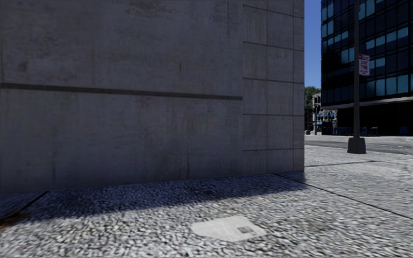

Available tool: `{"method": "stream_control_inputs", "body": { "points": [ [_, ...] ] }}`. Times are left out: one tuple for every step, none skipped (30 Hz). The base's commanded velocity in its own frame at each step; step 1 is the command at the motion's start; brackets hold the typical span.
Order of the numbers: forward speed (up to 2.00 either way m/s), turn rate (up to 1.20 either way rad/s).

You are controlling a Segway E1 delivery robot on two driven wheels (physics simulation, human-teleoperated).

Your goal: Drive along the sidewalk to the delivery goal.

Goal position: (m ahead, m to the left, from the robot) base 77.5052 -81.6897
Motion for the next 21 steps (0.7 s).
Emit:
{"method": "stream_control_inputs", "body": {
  "points": [
    [0.92, -0.59],
    [0.92, -0.59],
    [0.92, -0.59],
    [0.92, -0.59],
    [0.92, -0.59],
    [0.92, -0.59],
    [0.92, -0.59],
    [0.92, -0.59],
    [0.92, -0.59],
    [0.93, -0.59],
    [0.94, -0.59],
    [0.95, -0.59],
    [0.95, -0.59],
    [0.96, -0.59],
    [0.96, -0.59],
    [0.96, -0.59],
    [0.96, -0.59],
    [0.96, -0.59],
    [0.96, -0.59],
    [0.96, -0.59],
    [0.96, -0.59]
  ]
}}
